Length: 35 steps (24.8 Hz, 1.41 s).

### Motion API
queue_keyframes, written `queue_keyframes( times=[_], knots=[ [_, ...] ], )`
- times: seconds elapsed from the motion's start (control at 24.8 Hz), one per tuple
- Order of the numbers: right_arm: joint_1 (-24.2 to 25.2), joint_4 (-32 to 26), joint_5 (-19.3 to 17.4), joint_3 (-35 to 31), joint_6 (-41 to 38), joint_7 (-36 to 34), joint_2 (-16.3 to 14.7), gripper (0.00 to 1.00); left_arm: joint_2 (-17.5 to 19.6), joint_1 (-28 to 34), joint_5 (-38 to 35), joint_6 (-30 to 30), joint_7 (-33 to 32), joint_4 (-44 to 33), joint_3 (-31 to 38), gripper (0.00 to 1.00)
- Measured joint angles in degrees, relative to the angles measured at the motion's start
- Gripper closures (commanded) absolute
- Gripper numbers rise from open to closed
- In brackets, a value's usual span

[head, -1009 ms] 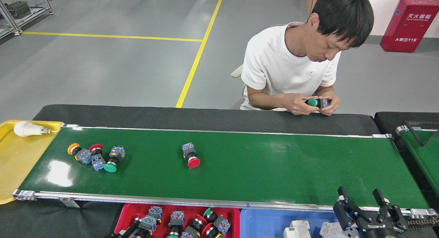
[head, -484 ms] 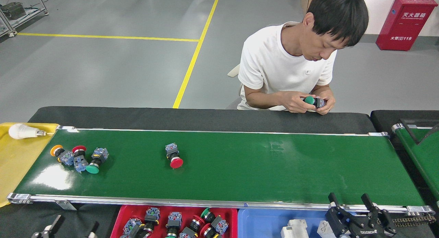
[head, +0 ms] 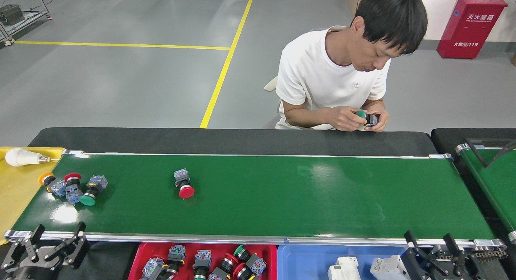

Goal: Pick switch part from conveyor to tray

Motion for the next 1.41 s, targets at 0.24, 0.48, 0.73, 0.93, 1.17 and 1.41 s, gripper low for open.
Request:
queue_keyframes(
  times=[0.24, 0.48, 0.73, 0.93, 1.17, 1.41],
  knots=[
    [-3.8, 0.0, 0.2, -1.4, -0.4, -1.6, -0.4, 0.01, 1.5, -11.1, -6.0, 2.5, 2.0, 14.5, -1.5, 0.00],
    [-4.4, 0.1, 1.8, 2.5, -1.4, -1.8, -0.5, 0.01, 5.1, -23.5, -7.2, 9.3, 7.5, 33.4, -11.9, 0.00],
    [-4.8, 0.1, 2.0, 3.0, -3.7, -1.9, -0.5, 0.01, 6.2, -24.4, -7.2, 12.7, 8.8, 37.8, -12.8, 0.30],
    [-4.8, 0.3, 2.3, 3.7, -4.1, -2.0, -0.9, 0.01, 7.4, -24.5, -7.2, 10.7, 9.2, 39.1, -13.0, 0.92],
    [-1.9, 0.3, 1.9, 5.5, -0.5, -2.0, -6.1, 0.01, 7.3, -24.0, -3.2, 6.3, 9.9, 37.7, -12.9, 0.94],
    [-0.9, 0.3, 0.8, 10.0, 10.1, -3.8, -10.4, 0.00, 7.0, -4.0, 0.9, 0.9, 10.9, 8.9, -12.3, 0.93]
  ],
)
